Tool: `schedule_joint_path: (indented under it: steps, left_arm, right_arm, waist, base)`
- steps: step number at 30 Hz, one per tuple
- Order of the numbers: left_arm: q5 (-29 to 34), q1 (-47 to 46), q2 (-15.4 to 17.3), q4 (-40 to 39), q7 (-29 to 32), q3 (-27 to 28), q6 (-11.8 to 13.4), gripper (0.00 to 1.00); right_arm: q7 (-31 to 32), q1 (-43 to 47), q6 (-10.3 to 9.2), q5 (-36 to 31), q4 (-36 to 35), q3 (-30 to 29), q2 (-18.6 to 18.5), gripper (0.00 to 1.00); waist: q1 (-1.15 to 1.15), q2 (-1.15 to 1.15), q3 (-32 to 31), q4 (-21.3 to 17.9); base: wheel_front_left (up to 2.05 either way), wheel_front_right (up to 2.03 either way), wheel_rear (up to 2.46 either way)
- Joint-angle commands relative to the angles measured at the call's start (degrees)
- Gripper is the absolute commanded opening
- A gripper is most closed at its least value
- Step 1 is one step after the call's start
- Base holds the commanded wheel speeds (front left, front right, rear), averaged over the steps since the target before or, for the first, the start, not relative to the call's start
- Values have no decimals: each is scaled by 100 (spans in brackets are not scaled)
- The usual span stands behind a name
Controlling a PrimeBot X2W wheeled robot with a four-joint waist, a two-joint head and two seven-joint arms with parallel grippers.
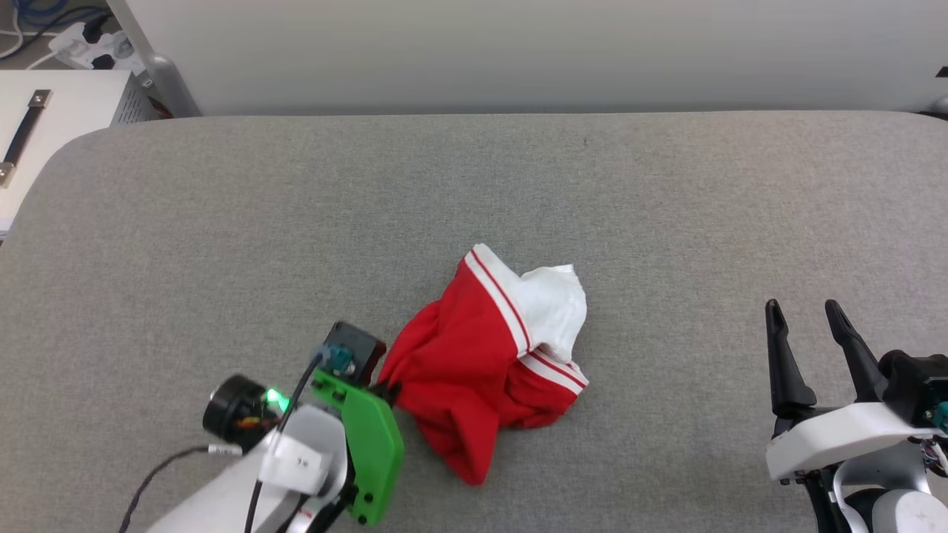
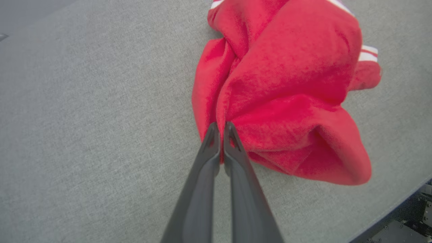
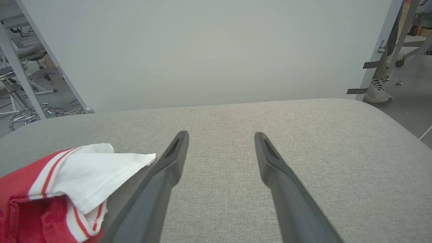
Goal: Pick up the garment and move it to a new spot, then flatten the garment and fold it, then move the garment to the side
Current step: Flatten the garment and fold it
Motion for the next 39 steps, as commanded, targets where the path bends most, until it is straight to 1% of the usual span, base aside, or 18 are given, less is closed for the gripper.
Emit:
schedule_joint_path:
  steps: [1, 3, 6, 12, 13, 14, 17, 22, 26, 30, 34, 36, 39]
  left_arm:
    - [-71, 285, 56, -101, -74, 33, 128, 0]
    - [-182, 632, 71, -189, -165, 43, 278, 0]
    - [-372, 1089, -58, -188, -347, 31, 435, 0]
    - [-636, 1616, -462, 99, -811, 19, 503, 0]
    - [-649, 1655, -510, 117, -885, 24, 505, 35]
    - [-648, 1688, -573, 125, -1018, 53, 521, 100]
    - [-562, 1719, -690, 76, -1433, 168, 606, 100]
    - [-348, 1733, -788, -62, -2332, 490, 760, 100]
    - [-334, 1790, -803, -216, -2601, 642, 869, 100]
    - [-279, 1738, -749, -299, -2652, 728, 971, 100]
    - [-168, 1519, -652, -382, -2458, 701, 1014, 100]
    - [-88, 1302, -603, -430, -2239, 584, 920, 100]
    - [-46, 844, -594, -483, -1777, 362, 628, 100]
  right_arm:
    - [15, 45, -5, 36, -22, -13, -7, 100]
    - [38, 55, -5, 31, -35, -14, -7, 100]
    - [73, 61, -5, 24, -62, 3, -7, 100]
    - [143, 120, -5, -9, -79, 51, -7, 100]
    - [151, 131, -5, -16, -89, 40, -7, 100]
    - [159, 142, -5, -27, -105, 25, -7, 100]
    - [183, 177, -5, -45, -146, -2, -7, 100]
    - [217, 222, -5, -78, -217, -22, -7, 100]
    - [242, 244, -5, -73, -250, -34, -7, 100]
    - [252, 262, -5, -64, -273, -44, -7, 100]
    - [258, 255, -5, -52, -281, -44, -7, 100]
    - [257, 253, -5, -48, -289, -51, -7, 100]
    - [262, 225, -5, -43, -301, -59, -7, 100]
  waist:
    - [0, 0, -44, 48]
    - [0, 0, -74, 67]
    - [0, 0, -105, 76]
    - [0, 0, -217, 47]
    - [0, 0, -230, 46]
    - [0, 0, -249, 45]
    - [0, 0, -308, 53]
    - [0, 0, -410, 85]
    - [0, 0, -468, 118]
    - [0, 0, -492, 143]
    - [0, 0, -470, 147]
    - [0, 0, -434, 157]
    - [0, 0, -351, 168]
  base:
    - [0, 0, 0]
    - [0, 0, 0]
    - [0, 0, 0]
    - [0, 0, 0]
    - [0, 0, 0]
    - [0, 0, 0]
    - [0, 0, 0]
    - [0, 0, 0]
    - [0, 0, 0]
    - [0, 0, 0]
    - [0, 0, 0]
    - [0, 0, 0]
    - [0, 0, 0]
